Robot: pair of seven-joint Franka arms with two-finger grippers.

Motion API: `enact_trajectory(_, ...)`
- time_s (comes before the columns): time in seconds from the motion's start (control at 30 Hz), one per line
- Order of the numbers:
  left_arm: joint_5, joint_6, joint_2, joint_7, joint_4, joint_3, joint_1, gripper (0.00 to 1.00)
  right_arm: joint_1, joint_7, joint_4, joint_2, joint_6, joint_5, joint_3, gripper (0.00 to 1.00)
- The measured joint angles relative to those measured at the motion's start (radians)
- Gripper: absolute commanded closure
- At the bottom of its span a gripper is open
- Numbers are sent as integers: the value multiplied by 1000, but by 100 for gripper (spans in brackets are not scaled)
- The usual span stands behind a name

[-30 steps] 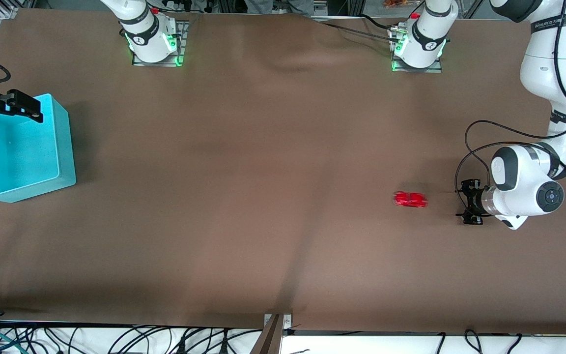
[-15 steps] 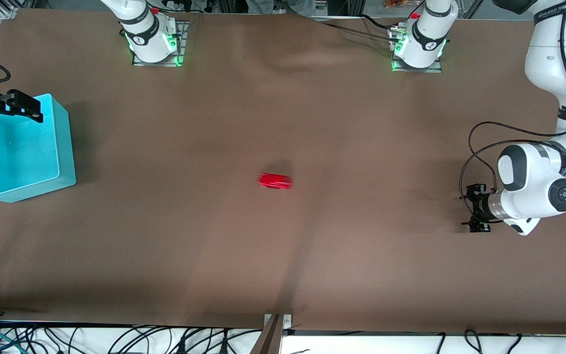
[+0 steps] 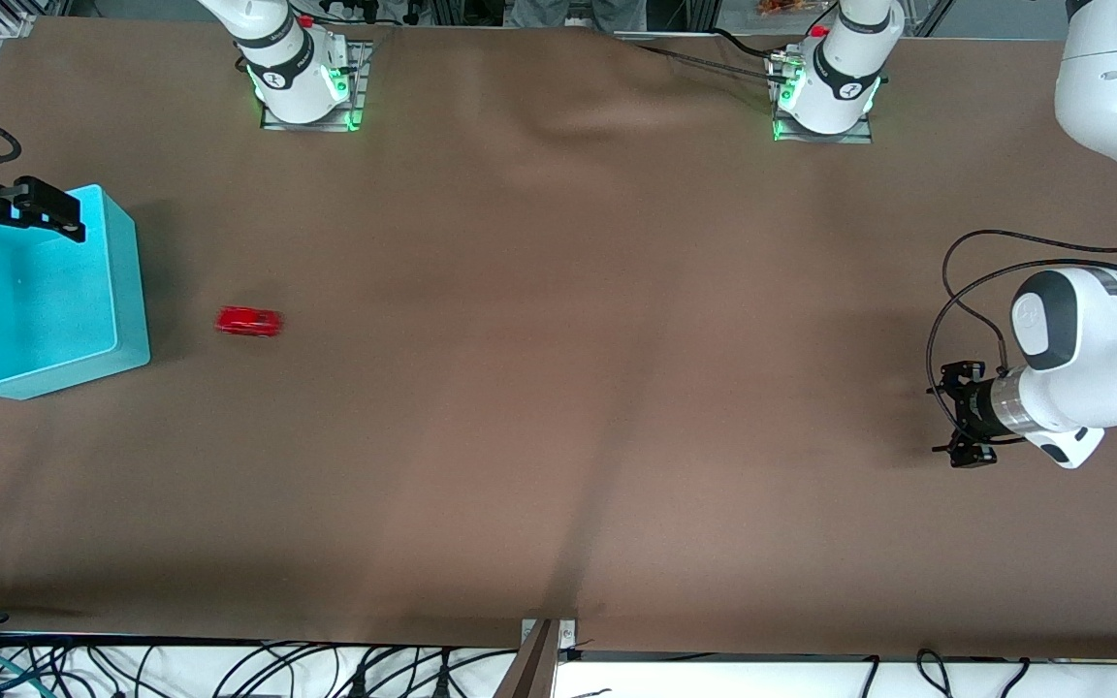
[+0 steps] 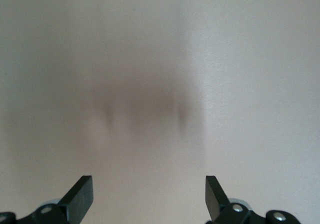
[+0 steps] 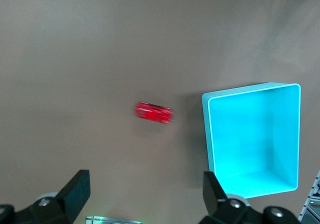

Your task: Wind red beetle toy and store in blue box

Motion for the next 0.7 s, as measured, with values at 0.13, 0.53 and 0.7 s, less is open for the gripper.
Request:
enact_trajectory(0.13,5,-26,0,1,39,-2,-1,0,0,0,0,0,0,0,0,0)
enact_trajectory(0.53,11,-38,-16,18,131,-5,-5,0,0,0,0,0,0,0,0,0)
enact_trajectory(0.7,11,-47,-45,99,146,-5,-5,0,0,0,0,0,0,0,0,0)
